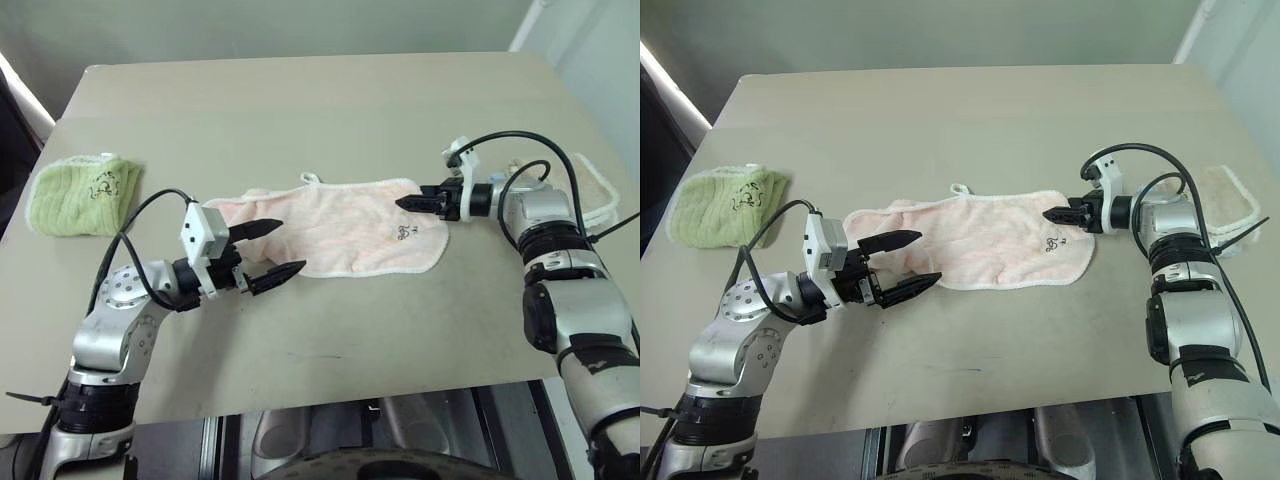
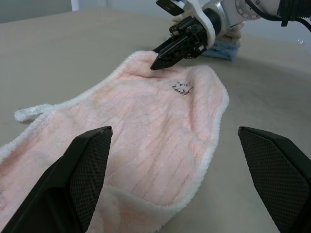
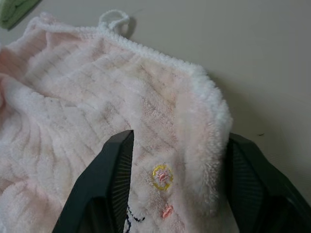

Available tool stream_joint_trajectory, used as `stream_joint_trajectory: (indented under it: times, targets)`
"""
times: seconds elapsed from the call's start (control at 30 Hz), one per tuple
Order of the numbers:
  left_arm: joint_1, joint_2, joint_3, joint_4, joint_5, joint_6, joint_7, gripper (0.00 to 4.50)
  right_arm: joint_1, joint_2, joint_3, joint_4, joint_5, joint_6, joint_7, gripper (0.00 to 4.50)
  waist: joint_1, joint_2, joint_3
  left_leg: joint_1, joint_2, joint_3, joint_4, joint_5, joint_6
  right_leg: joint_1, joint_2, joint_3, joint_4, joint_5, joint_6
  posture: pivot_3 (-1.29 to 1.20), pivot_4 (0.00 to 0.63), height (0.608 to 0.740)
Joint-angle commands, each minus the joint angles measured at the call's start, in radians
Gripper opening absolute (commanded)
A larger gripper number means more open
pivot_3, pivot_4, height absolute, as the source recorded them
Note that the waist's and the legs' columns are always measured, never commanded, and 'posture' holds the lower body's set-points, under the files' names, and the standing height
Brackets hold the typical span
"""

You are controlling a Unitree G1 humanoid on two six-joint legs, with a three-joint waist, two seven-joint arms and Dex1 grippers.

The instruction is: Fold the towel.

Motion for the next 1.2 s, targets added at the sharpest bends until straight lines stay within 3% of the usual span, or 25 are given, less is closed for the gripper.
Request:
stream_joint_trajectory:
  times: [0.03, 0.13, 0.2, 0.43, 0.77, 1.2]
  targets:
    - [-0.008, 0.009, 0.015, -0.017, 0.000, -0.012, 0.001, 4.50, -0.019, -0.011, -0.014, 0.012, -0.006, -0.039, -0.020, 2.65, 0.000, 0.000, 0.000, 0.000, 0.000, 0.000, 0.000, 0.000, 0.000, 0.000, 0.000, 0.000, 0.000, 0.000, 0.000, 0.00, 0.150, 0.703]
    - [-0.009, 0.009, 0.019, -0.020, 0.002, -0.012, 0.010, 4.50, -0.041, -0.019, -0.039, 0.046, 0.005, -0.039, -0.035, 2.65, 0.000, 0.000, 0.000, 0.000, 0.000, 0.000, 0.000, 0.000, 0.000, 0.000, 0.000, 0.000, 0.000, 0.000, 0.000, 0.00, 0.150, 0.703]
    - [-0.013, 0.010, 0.022, -0.021, 0.001, -0.009, 0.015, 4.50, -0.055, -0.025, -0.052, 0.059, 0.012, -0.043, -0.038, 2.26, 0.000, 0.000, 0.000, 0.000, 0.000, 0.000, 0.000, 0.000, 0.000, 0.000, 0.000, 0.000, 0.000, 0.000, 0.000, 0.00, 0.150, 0.703]
    - [-0.015, 0.016, 0.032, -0.024, -0.007, -0.005, 0.029, 4.50, -0.097, -0.034, -0.100, 0.088, 0.025, -0.046, -0.043, 0.01, 0.000, 0.000, 0.000, 0.000, 0.000, 0.000, 0.000, 0.000, 0.000, 0.000, 0.000, 0.000, 0.000, 0.000, 0.000, 0.00, 0.150, 0.703]
    - [-0.024, -0.001, 0.041, -0.005, -0.013, -0.015, 0.048, 4.50, -0.068, -0.038, -0.073, -0.093, 0.039, 0.012, 0.073, 0.01, -0.001, 0.000, 0.000, 0.000, 0.000, 0.000, 0.000, 0.000, 0.000, 0.000, 0.000, 0.000, 0.000, 0.000, 0.000, 0.00, 0.150, 0.703]
    - [-0.208, -0.073, 0.135, 0.306, 0.048, -0.157, 0.161, 4.50, 0.150, -0.137, -0.086, -0.886, 0.214, 0.343, 0.069, 0.01, 0.004, 0.000, 0.000, 0.000, 0.000, 0.000, 0.000, 0.002, -0.003, 0.001, 0.000, -0.001, 0.000, 0.000, 0.000, 0.00, 0.150, 0.703]
